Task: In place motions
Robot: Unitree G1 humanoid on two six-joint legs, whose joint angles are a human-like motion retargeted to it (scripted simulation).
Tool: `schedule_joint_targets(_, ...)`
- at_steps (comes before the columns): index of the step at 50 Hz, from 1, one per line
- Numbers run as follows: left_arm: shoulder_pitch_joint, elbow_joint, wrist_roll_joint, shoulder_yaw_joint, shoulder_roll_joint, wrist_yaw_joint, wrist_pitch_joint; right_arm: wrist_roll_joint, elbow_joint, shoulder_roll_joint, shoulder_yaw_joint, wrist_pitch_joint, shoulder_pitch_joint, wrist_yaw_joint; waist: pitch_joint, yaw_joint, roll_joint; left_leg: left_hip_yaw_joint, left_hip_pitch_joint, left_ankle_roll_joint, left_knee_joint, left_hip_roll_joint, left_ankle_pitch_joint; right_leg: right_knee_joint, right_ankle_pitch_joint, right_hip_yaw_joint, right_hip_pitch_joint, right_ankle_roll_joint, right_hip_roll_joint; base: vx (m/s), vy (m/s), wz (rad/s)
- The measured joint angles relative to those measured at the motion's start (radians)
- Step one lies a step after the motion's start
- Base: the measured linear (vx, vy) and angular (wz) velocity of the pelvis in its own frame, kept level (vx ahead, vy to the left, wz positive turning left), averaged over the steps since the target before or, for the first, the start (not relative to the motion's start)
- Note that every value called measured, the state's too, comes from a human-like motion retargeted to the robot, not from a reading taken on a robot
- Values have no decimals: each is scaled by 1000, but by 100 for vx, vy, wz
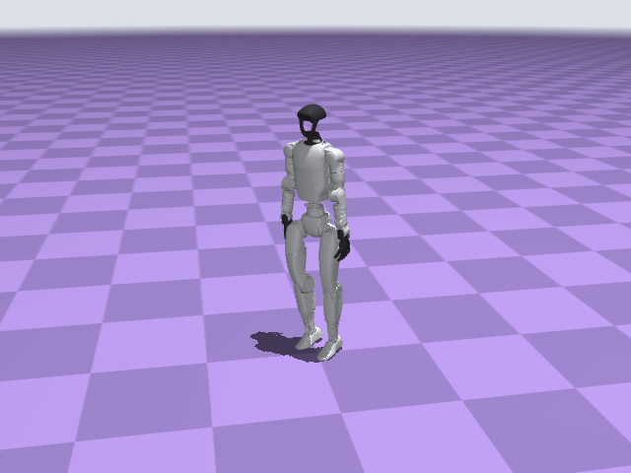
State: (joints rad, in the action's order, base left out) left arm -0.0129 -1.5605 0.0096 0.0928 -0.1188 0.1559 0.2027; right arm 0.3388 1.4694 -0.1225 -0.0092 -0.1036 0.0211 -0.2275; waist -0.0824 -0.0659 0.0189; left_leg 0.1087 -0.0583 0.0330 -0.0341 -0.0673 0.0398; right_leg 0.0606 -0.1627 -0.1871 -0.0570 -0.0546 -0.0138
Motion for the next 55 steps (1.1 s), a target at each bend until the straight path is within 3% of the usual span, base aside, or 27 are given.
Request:
schedule_joint_targets(8, -44, 41, -2, -33, 4, 8, -4, -1, 29, -19, -8, -5, 0, 5, 36, 3, 11, -47, -79, -23, -55, 1, 15, -12, -6, -92, 1, 11, -11, -17, -9, 68)
schedule_joint_targets(15, -98, 106, -3, -88, 15, 11, -21, 8, 32, -34, -28, 3, 21, 0, 91, 49, 39, -90, -163, 1, -127, -38, -18, -34, -8, -247, 11, -4, -62, -19, -9, 131)
schedule_joint_targets(23, -88, 117, -5, -104, 15, -6, -47, 48, 6, -41, -22, 2, 47, 9, 82, 43, 73, 469, -121, 22, -143, 99, -165, -42, 11, -432, 6, -11, -135, -6, -4, 176)
schedule_joint_targets(31, -62, 28, -35, -76, -3, -36, -39, 51, -57, -36, -37, 7, 70, 29, 43, 15, 101, 651, -59, 75, -265, 141, -235, -35, 52, -572, 12, -6, -192, 9, -1, 180)
schedule_joint_targets(35, -40, 6, -45, -57, -5, -40, -34, 42, -88, -36, -50, 10, 62, 36, 37, 6, 79, 633, -36, 93, -240, 119, -199, -27, 76, -629, 22, -3, -181, 12, 3, 119)
schedule_joint_targets(37, -23, -5, -44, -59, -6, -44, -31, 35, -103, -35, -58, 13, 65, 39, 37, 22, 43, 595, -7, 24, -144, 99, -198, -22, 90, -646, 32, 1, -142, 24, 8, 57)
schedule_joint_targets(39, -7, -19, -38, -54, -3, -42, -25, 22, -115, -35, -58, 14, 67, 40, 42, 40, 22, 555, 15, 20, -71, 75, -181, -18, 97, -652, 46, 4, -118, 27, 11, 17)
schedule_joint_targets(45, 8, -23, -25, -28, -6, -41, -20, -39, -129, -16, -52, 27, 39, 48, 78, 63, 19, 493, 27, 30, -19, 49, -141, 2, 112, -695, 81, 5, -124, 21, 4, 24)
schedule_joint_targets(55, -3, 9, -29, -17, 17, -18, -10, 11, -83, -29, -41, 23, 71, 41, 49, 103, 14, 417, 29, 63, 6, 19, -132, 28, 133, -781, 123, 2, -137, 36, 9, 36)
